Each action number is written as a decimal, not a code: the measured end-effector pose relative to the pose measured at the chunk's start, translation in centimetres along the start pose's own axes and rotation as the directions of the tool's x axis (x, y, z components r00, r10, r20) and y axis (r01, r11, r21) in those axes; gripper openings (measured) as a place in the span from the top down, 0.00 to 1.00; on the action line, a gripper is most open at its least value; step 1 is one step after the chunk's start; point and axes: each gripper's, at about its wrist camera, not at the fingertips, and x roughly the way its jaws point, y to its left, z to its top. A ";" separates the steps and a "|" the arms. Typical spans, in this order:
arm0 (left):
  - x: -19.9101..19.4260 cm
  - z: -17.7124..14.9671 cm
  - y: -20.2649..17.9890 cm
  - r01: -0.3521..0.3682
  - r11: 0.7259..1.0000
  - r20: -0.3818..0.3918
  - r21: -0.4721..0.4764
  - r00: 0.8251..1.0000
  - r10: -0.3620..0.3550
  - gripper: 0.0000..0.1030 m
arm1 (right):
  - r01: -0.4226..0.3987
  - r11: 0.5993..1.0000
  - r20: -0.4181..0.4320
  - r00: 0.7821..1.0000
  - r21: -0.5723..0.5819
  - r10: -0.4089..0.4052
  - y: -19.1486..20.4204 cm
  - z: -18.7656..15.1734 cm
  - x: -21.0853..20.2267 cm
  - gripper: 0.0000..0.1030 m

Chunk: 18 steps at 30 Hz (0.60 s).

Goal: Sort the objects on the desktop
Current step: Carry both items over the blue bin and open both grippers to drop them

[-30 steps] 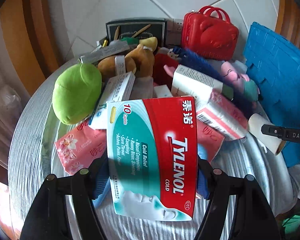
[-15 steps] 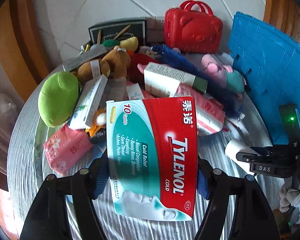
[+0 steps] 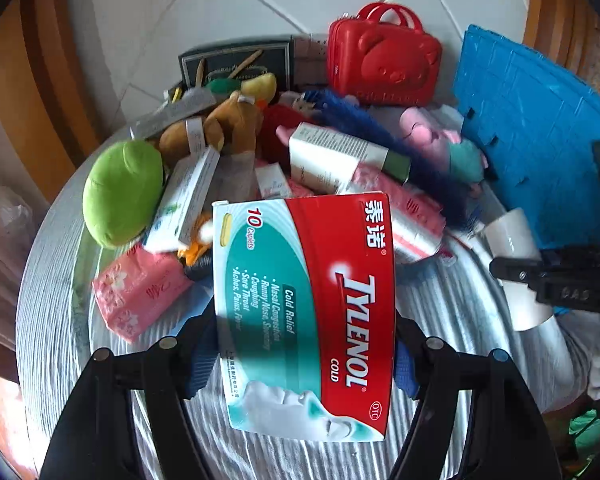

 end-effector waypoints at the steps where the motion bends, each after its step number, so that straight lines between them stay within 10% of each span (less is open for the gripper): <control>1: -1.1 0.9 -0.6 0.010 1.000 0.036 0.014 0.999 -0.011 0.32 | -0.013 1.000 0.052 0.999 -0.012 0.014 0.3 0.8 -2.4 0.56; 9: -9.4 10.8 -9.6 0.164 0.973 0.227 0.163 0.954 -0.198 0.32 | 0.002 0.998 0.410 0.912 -0.070 0.027 -1.8 5.1 -22.9 0.56; 18: -12.5 23.7 -28.0 0.350 0.886 0.179 0.305 0.892 -0.414 0.32 | 0.210 0.973 0.407 0.884 0.095 -0.230 -18.1 8.3 -32.3 0.56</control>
